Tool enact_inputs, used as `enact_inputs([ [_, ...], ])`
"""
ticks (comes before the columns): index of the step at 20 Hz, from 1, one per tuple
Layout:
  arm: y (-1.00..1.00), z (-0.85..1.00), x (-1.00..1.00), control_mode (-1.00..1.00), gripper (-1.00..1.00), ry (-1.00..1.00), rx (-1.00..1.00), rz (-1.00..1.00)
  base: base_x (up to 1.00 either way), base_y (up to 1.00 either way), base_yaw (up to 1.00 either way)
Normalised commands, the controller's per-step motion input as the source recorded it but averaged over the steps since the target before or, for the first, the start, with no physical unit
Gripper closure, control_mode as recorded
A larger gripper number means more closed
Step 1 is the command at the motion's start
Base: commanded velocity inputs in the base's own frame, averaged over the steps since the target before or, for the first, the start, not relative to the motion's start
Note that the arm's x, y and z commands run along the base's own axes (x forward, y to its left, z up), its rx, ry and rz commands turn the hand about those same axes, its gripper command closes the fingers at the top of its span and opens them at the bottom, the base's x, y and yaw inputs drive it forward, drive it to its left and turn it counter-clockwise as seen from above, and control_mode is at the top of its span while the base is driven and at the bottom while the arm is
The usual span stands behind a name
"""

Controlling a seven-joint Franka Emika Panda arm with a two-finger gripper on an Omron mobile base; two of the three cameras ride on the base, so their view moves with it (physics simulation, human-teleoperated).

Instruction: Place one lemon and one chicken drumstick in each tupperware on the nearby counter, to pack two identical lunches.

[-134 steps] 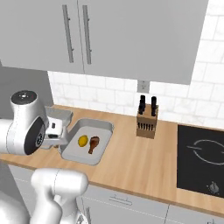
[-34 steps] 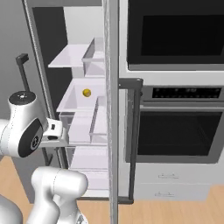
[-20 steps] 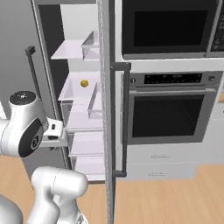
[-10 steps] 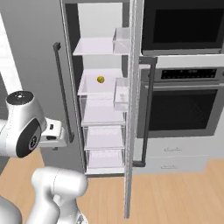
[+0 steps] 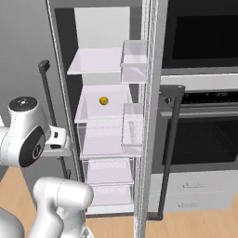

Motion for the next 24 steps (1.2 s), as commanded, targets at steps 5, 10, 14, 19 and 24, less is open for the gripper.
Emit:
enact_inputs([
  [5, 0.00, 0.00, 0.00, 1.00, -1.00, 0.00, 0.00, 0.00, 0.40, -0.30, -0.05],
  [10, 0.00, 0.00, 0.00, 1.00, -1.00, 0.00, 0.00, 0.00, 0.13, -0.44, 0.00],
  [14, 0.00, 0.00, 0.00, 1.00, -1.00, 0.00, 0.00, 0.00, 0.27, 0.00, 0.07],
  [19, 0.00, 0.00, 0.00, 1.00, -1.00, 0.00, 0.00, 0.00, 0.05, 0.04, 0.07],
  [24, -0.05, 0.00, 0.40, -1.00, -1.00, -0.16, 0.00, 0.02, 0.00, 0.00, 0.00],
])
